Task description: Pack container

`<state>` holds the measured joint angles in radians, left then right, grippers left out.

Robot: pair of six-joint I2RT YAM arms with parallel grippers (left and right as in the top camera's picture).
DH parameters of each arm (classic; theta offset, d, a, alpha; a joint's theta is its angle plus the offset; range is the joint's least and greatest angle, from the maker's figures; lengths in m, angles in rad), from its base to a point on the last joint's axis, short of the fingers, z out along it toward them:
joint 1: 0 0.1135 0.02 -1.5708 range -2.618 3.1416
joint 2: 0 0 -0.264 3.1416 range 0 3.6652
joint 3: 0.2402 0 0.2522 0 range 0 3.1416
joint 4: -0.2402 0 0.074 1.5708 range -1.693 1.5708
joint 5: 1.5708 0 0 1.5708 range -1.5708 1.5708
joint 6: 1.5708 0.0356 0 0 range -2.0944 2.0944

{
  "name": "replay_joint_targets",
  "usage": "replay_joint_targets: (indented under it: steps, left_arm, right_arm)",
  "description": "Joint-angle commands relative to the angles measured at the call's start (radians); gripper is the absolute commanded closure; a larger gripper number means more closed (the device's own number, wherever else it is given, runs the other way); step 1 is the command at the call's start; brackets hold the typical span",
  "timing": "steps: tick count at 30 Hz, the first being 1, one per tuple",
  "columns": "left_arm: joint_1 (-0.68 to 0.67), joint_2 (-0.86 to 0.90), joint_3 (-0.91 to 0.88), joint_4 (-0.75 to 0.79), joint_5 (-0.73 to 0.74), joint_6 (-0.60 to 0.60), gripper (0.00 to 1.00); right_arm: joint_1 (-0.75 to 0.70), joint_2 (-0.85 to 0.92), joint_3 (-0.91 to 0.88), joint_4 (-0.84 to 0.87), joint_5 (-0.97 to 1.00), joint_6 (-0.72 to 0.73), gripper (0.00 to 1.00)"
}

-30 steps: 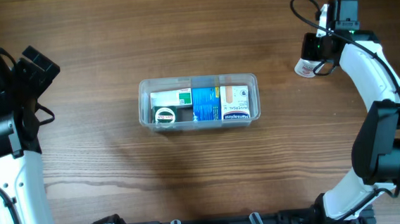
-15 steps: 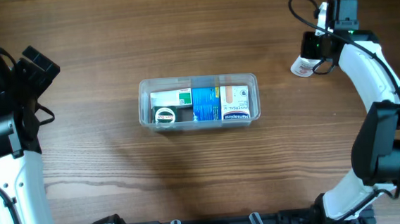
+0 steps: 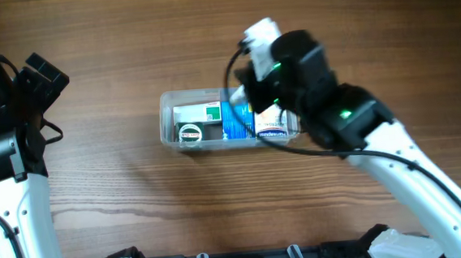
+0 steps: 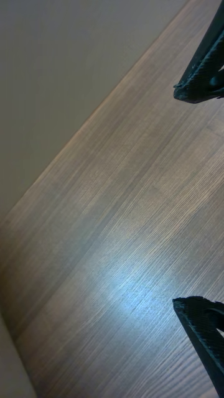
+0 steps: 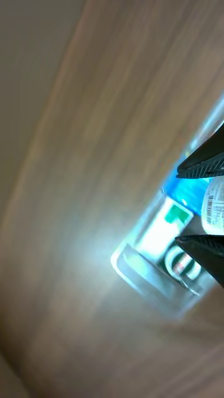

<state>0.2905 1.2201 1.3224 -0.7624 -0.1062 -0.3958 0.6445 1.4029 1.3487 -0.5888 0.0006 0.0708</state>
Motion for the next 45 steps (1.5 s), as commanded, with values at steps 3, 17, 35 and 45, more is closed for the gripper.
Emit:
replay_joint_targets:
  steps: [3,17,35,45]
  left_arm:
    - [0.007,0.003,0.0,0.002,0.005,-0.009,0.0]
    - [0.007,0.003,0.0,0.002,0.005,-0.009,0.0]
    - [0.007,0.003,0.0,0.002,0.005,-0.009,0.0]
    - [0.007,0.003,0.0,0.002,0.005,-0.009,0.0]
  right_arm:
    - [0.106,0.176,0.02,0.026,0.01,-0.021,0.96]
    - [0.211,0.378,0.017,0.074,0.006,-0.341,0.96]
    - [0.211,0.452,0.018,0.13,-0.088,-0.381,0.35]
    - [0.187,0.095,0.021,0.13,0.063,-0.189,0.01]
